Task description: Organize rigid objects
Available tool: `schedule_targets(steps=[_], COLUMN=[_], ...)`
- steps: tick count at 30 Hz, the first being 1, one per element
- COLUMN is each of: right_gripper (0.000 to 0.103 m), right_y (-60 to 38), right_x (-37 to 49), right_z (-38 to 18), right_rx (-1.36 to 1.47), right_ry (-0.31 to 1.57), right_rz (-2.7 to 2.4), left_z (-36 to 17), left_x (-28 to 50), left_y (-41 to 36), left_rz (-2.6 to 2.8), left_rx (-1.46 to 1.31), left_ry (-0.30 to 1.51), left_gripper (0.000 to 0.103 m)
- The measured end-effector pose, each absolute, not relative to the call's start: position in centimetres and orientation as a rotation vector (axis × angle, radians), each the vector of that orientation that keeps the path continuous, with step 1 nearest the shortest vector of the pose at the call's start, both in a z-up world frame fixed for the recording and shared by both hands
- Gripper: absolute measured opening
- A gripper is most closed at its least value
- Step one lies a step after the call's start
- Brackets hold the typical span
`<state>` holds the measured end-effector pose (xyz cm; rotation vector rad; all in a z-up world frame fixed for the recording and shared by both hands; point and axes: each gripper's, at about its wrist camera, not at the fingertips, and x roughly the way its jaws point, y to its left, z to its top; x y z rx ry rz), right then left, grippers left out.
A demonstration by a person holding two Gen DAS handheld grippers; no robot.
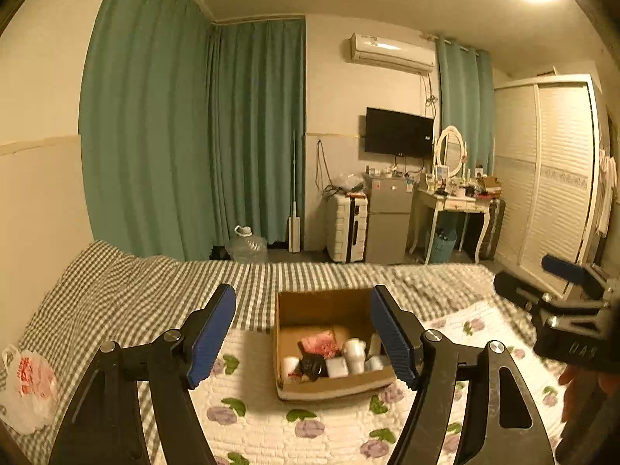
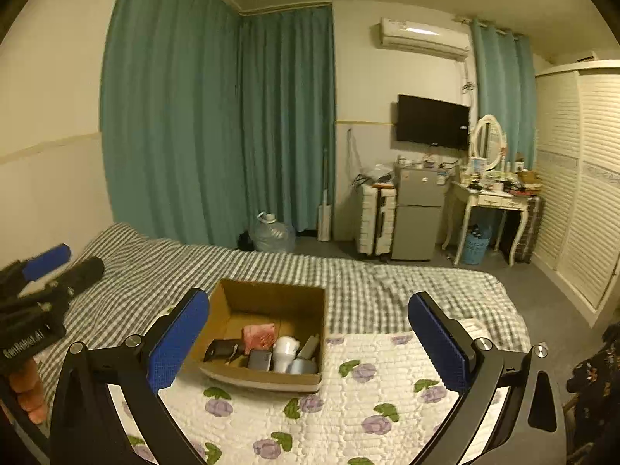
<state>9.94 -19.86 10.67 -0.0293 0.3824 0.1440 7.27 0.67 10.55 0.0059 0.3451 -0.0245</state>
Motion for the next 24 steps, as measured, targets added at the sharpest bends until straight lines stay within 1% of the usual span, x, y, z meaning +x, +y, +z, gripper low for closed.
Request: schedule_targets(steps=[6, 9, 12, 24], right_gripper=[0.103, 0.103, 0.103, 0.103], right_y=[-20.0, -19.9, -19.7, -19.2], right_x=[10.2, 10.2, 10.5, 10.1], right_z=[4.5, 1.1, -0.6, -0.1], right_rx=[0.003, 0.018, 0.016, -0.010], right_ry=[0.392, 0.421, 0.462, 0.445], right_rz=[0.144, 0.137, 0.129, 0.124], left_z=[4.4, 2.2, 1.1, 0.3], left_x=[6.5, 6.6, 6.6, 6.3], left_y=[0.7, 0.2, -0.2, 0.5], left_rz=[0.009, 0.026, 0.026, 0.034], left_rx=[0.061, 0.098, 0.088, 0.052], left_ry=[0.382, 0.413, 0.429, 0.444], left_gripper=[0.074, 0.074, 0.074, 0.074])
